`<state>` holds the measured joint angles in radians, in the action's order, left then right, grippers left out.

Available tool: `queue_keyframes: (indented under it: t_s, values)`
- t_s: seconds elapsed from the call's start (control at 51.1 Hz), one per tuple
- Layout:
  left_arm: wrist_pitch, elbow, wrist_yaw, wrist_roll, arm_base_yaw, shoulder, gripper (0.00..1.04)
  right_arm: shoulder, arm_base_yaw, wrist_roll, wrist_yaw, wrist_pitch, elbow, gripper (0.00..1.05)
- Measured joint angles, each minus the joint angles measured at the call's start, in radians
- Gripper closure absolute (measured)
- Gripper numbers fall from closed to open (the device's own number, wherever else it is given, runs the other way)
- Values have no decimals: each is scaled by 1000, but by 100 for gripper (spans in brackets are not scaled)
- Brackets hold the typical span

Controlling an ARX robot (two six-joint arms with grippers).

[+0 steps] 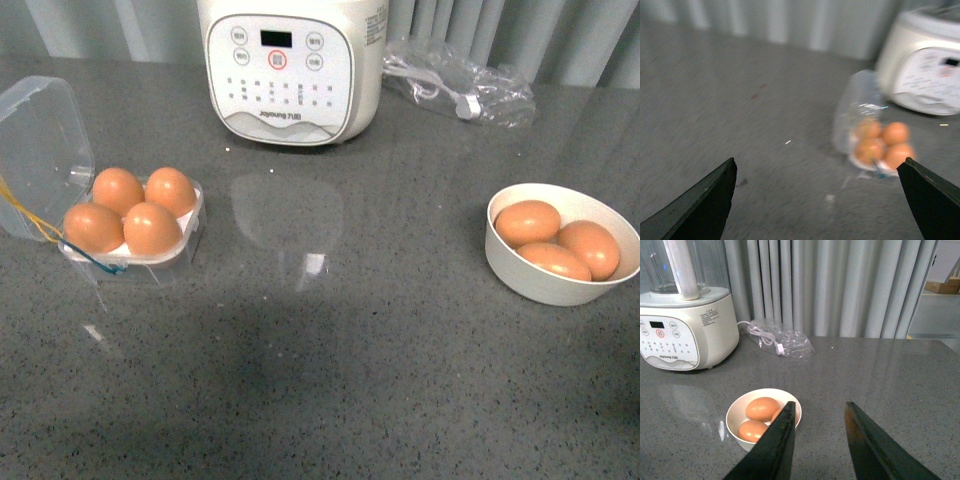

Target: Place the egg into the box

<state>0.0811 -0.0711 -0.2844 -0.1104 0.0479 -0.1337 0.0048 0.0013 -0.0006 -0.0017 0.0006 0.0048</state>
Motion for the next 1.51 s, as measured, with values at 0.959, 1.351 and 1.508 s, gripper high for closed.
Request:
queue_keyframes:
  t_s: [0.959,1.351,1.508]
  values:
    - [-303,-691,166,-332,-70,-1506,7,-1,0,0,0,0,0,7]
    - [-1081,-361,425,3,-240,-1408,38,0,-2,0,-4,0,0,7]
    - [-1218,-237,430,81,-184,-1284,67,-1,-2,0,3,0,0,7]
